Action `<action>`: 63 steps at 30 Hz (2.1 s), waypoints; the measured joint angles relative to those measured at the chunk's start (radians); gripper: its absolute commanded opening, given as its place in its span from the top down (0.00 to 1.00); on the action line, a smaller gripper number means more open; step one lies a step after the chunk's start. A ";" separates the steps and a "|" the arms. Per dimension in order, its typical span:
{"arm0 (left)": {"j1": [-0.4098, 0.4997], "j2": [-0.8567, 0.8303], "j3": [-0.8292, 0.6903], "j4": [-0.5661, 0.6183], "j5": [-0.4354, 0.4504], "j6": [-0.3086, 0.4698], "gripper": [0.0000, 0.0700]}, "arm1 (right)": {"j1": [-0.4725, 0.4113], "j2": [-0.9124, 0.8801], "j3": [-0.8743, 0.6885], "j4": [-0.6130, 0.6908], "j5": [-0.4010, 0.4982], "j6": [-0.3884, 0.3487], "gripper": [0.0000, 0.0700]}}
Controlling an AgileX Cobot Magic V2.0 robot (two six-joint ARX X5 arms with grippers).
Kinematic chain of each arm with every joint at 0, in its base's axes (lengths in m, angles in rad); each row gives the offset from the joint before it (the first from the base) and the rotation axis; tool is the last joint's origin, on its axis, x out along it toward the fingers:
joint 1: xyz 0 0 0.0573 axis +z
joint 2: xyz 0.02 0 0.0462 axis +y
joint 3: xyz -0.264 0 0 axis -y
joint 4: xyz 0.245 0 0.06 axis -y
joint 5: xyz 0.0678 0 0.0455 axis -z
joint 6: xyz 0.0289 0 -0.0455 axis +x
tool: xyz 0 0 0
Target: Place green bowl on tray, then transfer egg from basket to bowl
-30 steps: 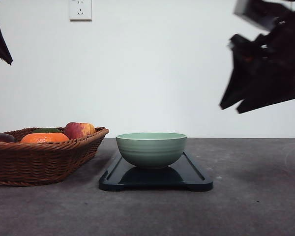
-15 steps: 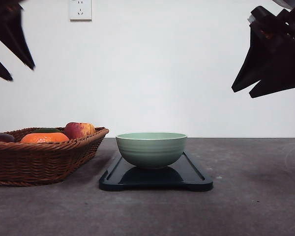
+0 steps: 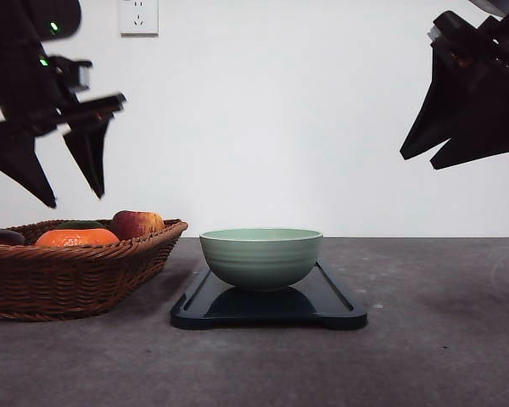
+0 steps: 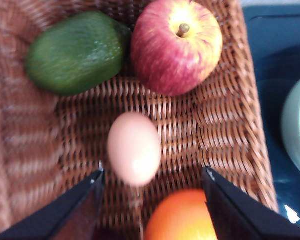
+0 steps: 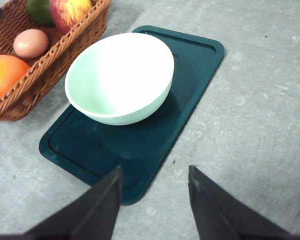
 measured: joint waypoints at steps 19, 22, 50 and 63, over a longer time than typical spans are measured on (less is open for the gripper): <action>-0.003 0.149 0.013 0.089 -0.074 0.001 0.43 | 0.000 0.000 0.000 0.001 0.000 0.000 0.63; -0.004 0.158 0.013 0.089 -0.074 0.001 0.43 | 0.000 0.000 0.000 0.001 0.000 0.000 0.63; -0.016 0.216 0.013 0.105 -0.048 0.001 0.72 | 0.000 0.000 0.000 0.001 0.000 0.000 0.63; -0.015 0.203 0.015 0.061 -0.048 0.005 0.73 | 0.000 0.000 0.000 0.000 0.000 0.000 0.63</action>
